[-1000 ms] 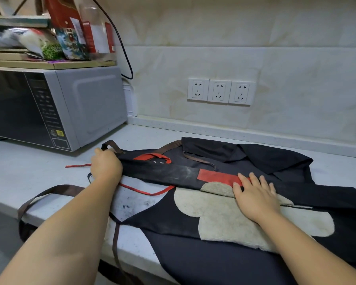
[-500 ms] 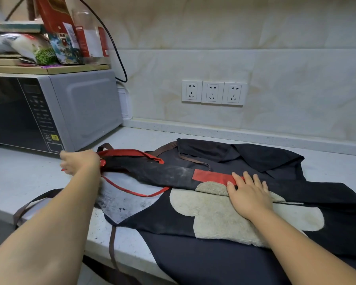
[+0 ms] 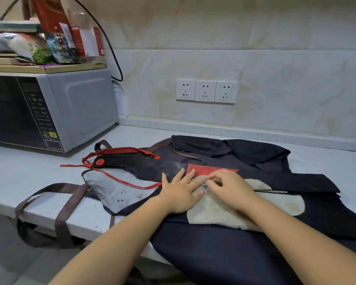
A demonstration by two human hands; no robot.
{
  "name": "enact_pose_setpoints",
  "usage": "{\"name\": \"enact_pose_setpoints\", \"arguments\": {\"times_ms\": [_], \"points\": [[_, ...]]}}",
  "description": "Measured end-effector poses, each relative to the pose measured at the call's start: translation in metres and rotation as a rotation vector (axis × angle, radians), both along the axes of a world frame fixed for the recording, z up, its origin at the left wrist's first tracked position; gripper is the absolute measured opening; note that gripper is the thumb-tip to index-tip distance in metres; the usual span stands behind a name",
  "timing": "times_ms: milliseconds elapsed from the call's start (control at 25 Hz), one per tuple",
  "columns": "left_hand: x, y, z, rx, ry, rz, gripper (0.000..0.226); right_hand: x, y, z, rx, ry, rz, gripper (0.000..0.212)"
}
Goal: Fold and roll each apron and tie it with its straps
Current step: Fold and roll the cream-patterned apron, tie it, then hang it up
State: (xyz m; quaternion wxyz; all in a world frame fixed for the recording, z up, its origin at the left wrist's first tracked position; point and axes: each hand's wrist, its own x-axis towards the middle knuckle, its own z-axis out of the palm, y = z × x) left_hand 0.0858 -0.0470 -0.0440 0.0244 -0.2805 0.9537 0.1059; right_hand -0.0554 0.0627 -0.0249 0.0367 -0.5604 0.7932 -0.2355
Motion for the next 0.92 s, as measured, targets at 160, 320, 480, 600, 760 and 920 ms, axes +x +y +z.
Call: {"name": "enact_pose_setpoints", "arguments": {"times_ms": [160,320,480,600,760,920], "points": [[-0.002,-0.005,0.021,0.163,0.006,-0.056,0.052,0.018,0.035,0.036,0.526,-0.024,0.26,0.071],[0.014,-0.02,0.032,0.39,0.198,-0.001,0.031,0.032,0.05,0.047,0.543,0.14,0.192,0.04],[0.031,-0.019,0.067,0.614,0.118,0.025,0.057,0.027,0.037,0.068,0.389,0.273,0.066,0.016],[0.033,-0.031,0.094,0.728,0.028,0.041,0.039,0.0,0.013,0.068,0.33,0.291,-0.092,0.017],[0.013,-0.058,0.097,0.094,-0.108,0.129,0.024,-0.027,-0.008,0.043,0.395,0.243,-0.233,0.024],[-0.001,-0.05,0.056,-0.37,-0.05,0.321,0.029,-0.033,-0.01,0.01,0.319,0.287,-0.346,0.036]]}}
